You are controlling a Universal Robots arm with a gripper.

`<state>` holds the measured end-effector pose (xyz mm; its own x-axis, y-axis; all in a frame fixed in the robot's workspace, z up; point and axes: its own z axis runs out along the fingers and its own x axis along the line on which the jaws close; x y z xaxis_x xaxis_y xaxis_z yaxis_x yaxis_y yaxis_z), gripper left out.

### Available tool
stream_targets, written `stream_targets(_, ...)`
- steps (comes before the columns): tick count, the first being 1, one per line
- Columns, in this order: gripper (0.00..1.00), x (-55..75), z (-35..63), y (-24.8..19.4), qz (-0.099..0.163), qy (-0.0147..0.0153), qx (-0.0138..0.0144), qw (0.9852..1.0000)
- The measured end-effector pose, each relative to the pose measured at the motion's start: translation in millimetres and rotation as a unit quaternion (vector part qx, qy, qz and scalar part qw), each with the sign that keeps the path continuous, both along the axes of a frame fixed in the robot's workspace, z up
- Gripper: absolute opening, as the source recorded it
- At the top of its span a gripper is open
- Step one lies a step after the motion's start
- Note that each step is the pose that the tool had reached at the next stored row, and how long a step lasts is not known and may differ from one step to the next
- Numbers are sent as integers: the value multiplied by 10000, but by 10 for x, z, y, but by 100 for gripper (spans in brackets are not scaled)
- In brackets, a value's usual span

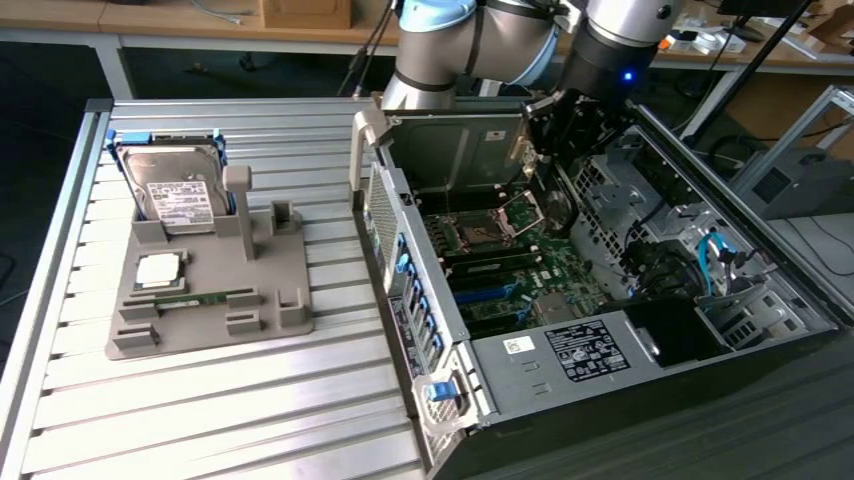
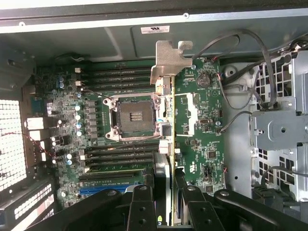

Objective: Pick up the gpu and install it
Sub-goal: 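Pick up the gpu and move the gpu toward the slot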

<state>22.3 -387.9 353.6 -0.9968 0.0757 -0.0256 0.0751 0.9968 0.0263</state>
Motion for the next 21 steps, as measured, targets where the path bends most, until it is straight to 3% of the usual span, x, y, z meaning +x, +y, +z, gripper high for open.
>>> stream_targets(21,27,45,-37,0,0,0,-4,10000)
